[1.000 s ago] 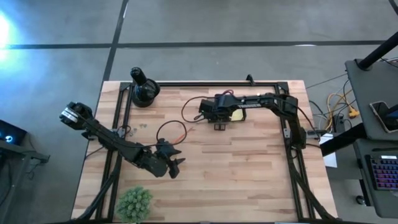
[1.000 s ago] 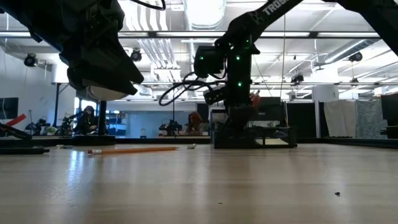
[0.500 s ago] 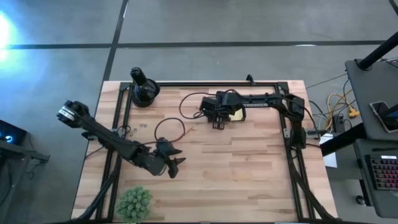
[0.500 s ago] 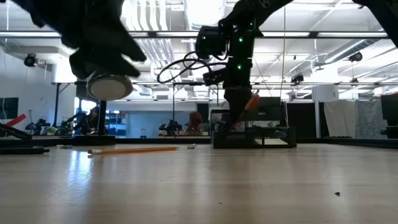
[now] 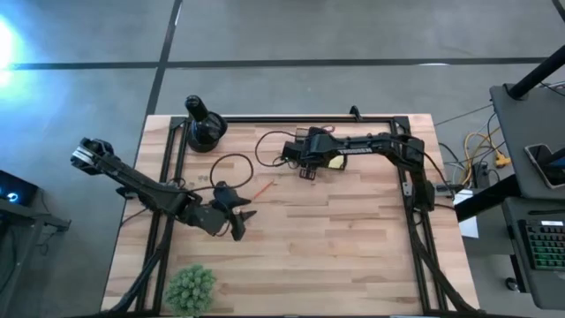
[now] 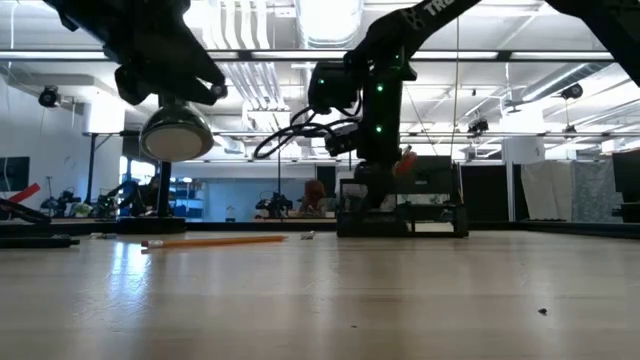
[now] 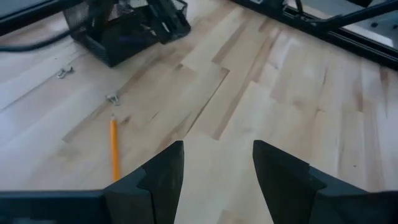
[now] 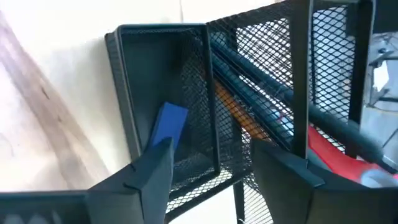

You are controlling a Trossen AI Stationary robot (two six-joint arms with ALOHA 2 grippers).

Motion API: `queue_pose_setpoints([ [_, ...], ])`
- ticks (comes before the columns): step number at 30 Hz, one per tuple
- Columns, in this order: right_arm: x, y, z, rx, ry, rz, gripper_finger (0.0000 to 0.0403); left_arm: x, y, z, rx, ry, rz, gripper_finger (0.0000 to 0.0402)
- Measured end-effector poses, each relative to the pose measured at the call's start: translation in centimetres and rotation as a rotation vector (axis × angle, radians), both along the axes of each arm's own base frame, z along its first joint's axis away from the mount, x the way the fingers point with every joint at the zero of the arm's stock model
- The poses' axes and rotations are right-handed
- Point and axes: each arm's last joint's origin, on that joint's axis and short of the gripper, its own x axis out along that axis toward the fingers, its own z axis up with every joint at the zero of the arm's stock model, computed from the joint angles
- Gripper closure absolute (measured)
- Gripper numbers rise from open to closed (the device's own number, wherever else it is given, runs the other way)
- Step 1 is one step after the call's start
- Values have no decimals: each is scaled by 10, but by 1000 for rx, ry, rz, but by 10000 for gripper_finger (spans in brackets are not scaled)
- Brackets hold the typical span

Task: Pick and place office supplies into organizer
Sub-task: Put the top yellow binder clip into the desk organizer

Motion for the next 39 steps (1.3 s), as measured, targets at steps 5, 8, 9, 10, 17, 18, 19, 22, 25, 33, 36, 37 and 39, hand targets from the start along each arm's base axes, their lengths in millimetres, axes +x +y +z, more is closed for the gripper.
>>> queue_pose_setpoints([
  [5, 2, 4, 8, 4, -30, -40, 197, 1, 0, -4, 3, 13, 1, 224],
  [8, 4, 11, 16, 89, -54, -20, 197, 2, 0, -4, 1, 11, 3, 224],
  [9, 5, 14, 17, 123, -57, -10, 197, 2, 0, -4, 0, 9, 4, 224],
  [10, 5, 18, 18, 168, -57, 2, 197, 3, 1, -3, -2, 6, 7, 224],
  [17, -3, 67, 55, 361, -117, 63, 197, 15, 10, 3, -13, 0, -59, 224],
  [18, -7, 75, 67, 316, -149, 76, 197, 18, 13, 5, 5, 7, -71, 224],
  [19, -13, 82, 80, 256, -178, 84, 197, 21, 17, 6, 22, 13, -72, 224],
  [22, -42, 94, 114, 153, -256, 79, 197, 31, 35, 11, 22, 10, -11, 224],
  [25, -80, 90, 144, 127, -375, 20, 197, 40, 64, 15, -24, 0, 85, 224],
  [33, -175, 76, 180, 68, -722, -178, 197, 67, 149, 12, -62, -27, 80, 224],
  [36, -192, 73, 178, 39, -774, -211, 197, 79, 175, 1, 12, 59, 34, 224],
  [37, -196, 72, 177, 23, -777, -221, 197, 82, 184, -4, 29, 89, 29, 224],
  [39, -203, 70, 177, -1, -797, -252, 197, 88, 203, -17, 17, 141, -4, 224],
])
